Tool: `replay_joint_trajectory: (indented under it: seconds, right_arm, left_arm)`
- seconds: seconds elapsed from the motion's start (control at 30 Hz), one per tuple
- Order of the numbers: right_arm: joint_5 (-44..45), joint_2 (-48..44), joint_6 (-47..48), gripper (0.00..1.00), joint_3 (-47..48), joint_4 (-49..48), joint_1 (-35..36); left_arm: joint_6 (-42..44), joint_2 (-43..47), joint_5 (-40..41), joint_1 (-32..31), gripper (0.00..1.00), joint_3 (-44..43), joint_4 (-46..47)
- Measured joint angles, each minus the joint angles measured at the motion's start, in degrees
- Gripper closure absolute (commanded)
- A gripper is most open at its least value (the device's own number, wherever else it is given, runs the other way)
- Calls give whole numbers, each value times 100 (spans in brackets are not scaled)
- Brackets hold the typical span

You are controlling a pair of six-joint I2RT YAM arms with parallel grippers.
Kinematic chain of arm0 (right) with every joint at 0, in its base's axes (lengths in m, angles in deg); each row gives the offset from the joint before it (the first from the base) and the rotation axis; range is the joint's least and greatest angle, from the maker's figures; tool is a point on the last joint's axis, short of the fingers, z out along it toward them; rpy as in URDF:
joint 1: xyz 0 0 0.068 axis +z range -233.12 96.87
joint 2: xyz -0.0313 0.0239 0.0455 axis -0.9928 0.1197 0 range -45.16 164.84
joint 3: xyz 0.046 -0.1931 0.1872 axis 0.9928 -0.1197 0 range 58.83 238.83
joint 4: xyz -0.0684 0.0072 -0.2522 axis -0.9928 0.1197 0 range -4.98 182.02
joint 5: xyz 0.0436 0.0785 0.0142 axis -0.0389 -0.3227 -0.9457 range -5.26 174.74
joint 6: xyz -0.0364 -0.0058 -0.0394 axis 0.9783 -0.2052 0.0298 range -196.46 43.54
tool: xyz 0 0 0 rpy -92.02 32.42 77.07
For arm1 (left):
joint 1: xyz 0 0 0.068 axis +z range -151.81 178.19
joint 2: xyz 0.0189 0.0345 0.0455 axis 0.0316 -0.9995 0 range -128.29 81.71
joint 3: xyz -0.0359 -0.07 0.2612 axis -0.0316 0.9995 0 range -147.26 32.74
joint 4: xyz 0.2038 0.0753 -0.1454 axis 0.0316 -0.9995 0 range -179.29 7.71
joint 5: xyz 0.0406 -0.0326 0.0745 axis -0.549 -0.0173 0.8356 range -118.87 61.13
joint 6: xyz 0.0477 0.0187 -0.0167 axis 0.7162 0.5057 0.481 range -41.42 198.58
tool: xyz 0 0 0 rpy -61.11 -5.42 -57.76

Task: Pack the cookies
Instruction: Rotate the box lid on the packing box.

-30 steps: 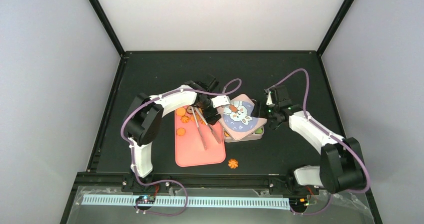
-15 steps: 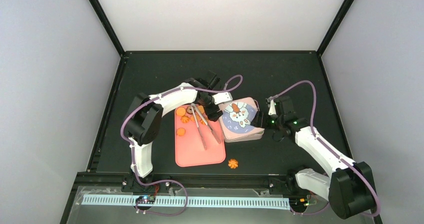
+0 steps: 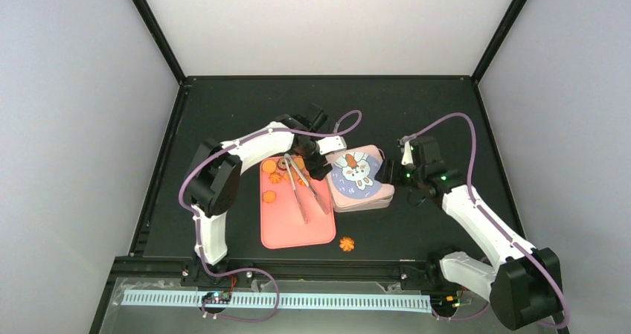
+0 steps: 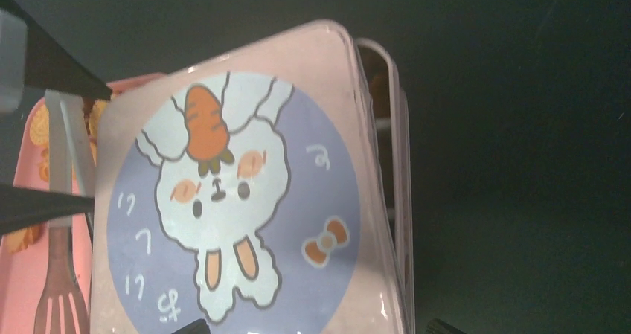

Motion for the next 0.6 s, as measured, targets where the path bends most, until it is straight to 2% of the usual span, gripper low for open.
replay_joint_trajectory:
  seconds: [0.2,0.47,0.6]
  right_arm:
    - [264,264,76,22,365,-13,0]
    - [201,570,70,24,343,-125,2]
    - [101,599,26,24,289,-223,74]
  left_arm:
    - [0,234,-42,57,6,28,-155]
    - [11,1117,-190,391,5,433,-245]
    - [7,1244,-297,439,6,640,-258]
